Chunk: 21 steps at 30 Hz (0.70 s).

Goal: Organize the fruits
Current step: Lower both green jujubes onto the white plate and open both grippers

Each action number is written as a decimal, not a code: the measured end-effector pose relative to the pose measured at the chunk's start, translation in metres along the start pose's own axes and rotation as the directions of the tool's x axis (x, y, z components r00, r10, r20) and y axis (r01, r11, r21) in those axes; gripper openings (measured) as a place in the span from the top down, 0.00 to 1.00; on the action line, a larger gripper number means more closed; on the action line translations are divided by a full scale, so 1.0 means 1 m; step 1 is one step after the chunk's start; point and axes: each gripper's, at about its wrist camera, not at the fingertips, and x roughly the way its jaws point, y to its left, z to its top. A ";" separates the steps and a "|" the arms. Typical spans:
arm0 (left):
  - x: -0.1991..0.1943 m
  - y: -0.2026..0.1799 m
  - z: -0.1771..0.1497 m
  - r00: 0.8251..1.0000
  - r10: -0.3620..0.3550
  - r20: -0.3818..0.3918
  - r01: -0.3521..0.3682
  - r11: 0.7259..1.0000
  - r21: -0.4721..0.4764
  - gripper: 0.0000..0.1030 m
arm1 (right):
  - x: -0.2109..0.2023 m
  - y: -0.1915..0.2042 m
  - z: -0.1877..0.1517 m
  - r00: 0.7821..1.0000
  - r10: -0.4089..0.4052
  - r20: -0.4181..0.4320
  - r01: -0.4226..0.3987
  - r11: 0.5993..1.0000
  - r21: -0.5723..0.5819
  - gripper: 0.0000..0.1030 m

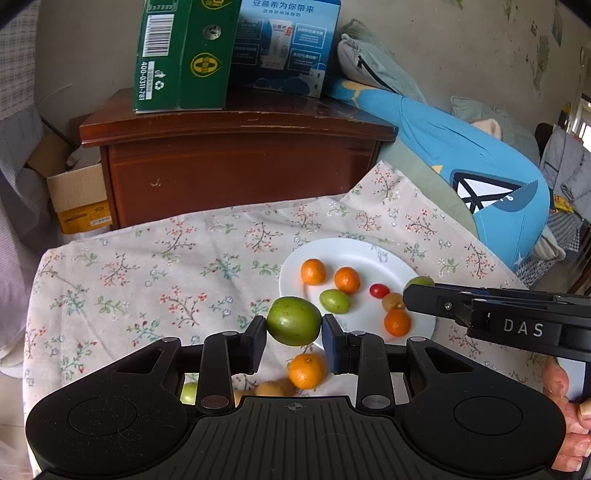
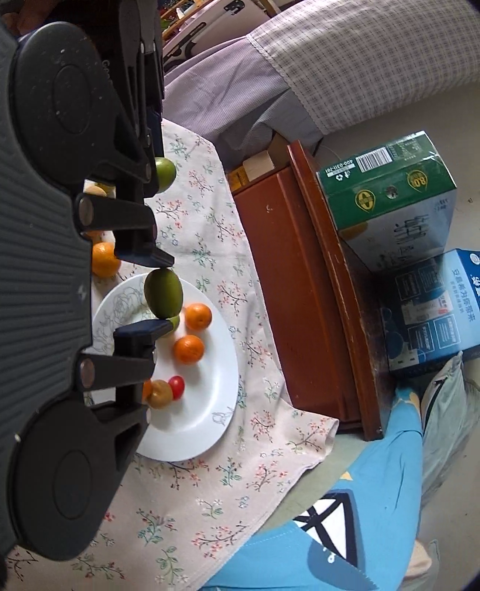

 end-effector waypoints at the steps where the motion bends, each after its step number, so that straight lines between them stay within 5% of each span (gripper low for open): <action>1: 0.003 -0.004 0.003 1.000 -0.007 0.002 0.007 1.000 0.006 0.71 | 0.002 -0.003 0.004 1.000 -0.002 0.000 0.002 1.000 0.005 0.70; 21: 0.083 -0.044 0.010 0.993 -0.083 -0.081 0.087 0.996 0.038 0.71 | 0.076 -0.059 0.034 0.977 -0.197 -0.082 0.199 0.980 0.013 0.70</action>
